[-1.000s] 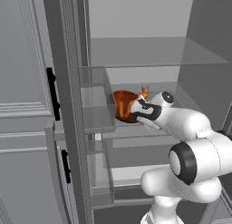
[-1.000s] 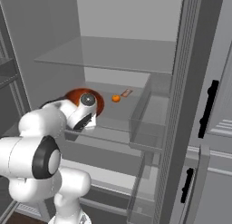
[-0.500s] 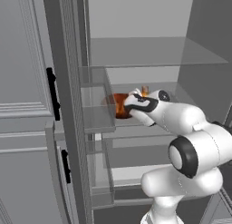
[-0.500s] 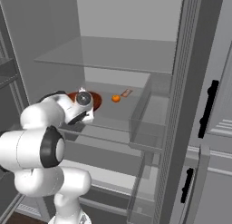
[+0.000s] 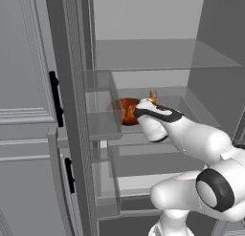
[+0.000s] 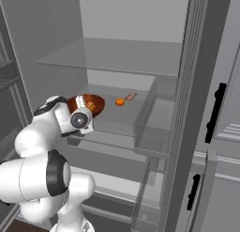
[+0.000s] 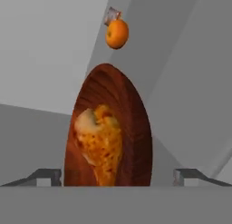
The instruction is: Pick the chicken drumstick and carrot from their plates and place them in the bowl. Then put the bowl in the fridge.
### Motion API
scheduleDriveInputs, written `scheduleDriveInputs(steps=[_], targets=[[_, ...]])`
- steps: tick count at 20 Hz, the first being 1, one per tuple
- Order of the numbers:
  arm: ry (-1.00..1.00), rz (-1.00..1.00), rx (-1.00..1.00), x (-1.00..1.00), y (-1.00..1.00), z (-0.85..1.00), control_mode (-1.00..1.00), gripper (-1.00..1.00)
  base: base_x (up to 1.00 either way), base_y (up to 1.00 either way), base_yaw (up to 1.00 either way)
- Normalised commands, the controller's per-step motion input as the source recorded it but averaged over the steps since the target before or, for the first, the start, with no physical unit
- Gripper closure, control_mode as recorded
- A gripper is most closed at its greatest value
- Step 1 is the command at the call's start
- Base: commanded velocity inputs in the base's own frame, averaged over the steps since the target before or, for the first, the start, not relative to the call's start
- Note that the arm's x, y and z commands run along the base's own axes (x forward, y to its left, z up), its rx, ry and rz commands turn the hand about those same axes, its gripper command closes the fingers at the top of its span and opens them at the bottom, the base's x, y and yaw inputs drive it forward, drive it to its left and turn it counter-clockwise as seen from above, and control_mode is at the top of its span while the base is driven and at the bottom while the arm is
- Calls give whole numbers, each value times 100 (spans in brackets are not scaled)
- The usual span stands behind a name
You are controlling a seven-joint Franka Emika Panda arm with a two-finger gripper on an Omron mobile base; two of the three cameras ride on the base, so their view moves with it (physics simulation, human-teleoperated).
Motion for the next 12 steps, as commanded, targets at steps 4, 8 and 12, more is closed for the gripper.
scheduleDriveInputs(steps=[4,8,12], targets=[[0,0,-2,-57,-5,68,-100,-100,0,0,0],[2,0,-9,-43,0,100,-100,-100,0,0,0],[3,0,-13,-34,-10,100,-100,-100,0,0,0]])
